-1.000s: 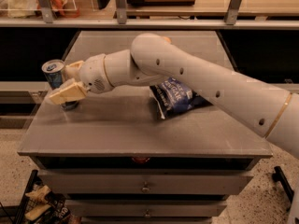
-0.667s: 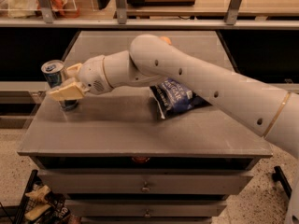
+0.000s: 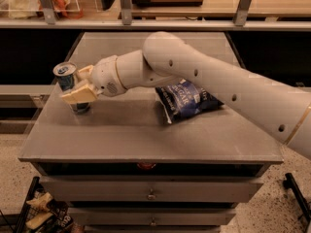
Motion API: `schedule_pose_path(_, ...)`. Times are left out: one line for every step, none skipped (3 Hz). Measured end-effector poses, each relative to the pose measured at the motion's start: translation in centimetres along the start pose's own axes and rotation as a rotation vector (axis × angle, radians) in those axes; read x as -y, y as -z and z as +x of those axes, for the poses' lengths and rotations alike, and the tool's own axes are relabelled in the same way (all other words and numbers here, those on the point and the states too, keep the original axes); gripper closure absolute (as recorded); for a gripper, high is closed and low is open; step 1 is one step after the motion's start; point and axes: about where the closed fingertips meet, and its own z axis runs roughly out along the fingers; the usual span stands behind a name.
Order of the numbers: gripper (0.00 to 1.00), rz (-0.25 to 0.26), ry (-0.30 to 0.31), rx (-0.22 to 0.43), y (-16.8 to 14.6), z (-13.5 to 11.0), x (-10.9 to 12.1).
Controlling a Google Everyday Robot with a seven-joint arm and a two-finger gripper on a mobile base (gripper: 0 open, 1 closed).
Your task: Knock redbull can over
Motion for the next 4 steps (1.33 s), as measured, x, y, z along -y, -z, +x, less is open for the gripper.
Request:
schedule_pose_path(1.00, 0.024, 0.112, -0.081, 3.0, 0.3, 1.2)
schedule_pose_path(1.00, 0.021, 0.254, -0.185, 5.6, 0.5, 2.2)
schedule_pose_path(1.00, -0.027, 0.447, -0.313, 6.8, 0.6, 2.2)
schedule_pose_path(1.00, -0.112, 0.641, -0.449, 6.5, 0.3, 1.3)
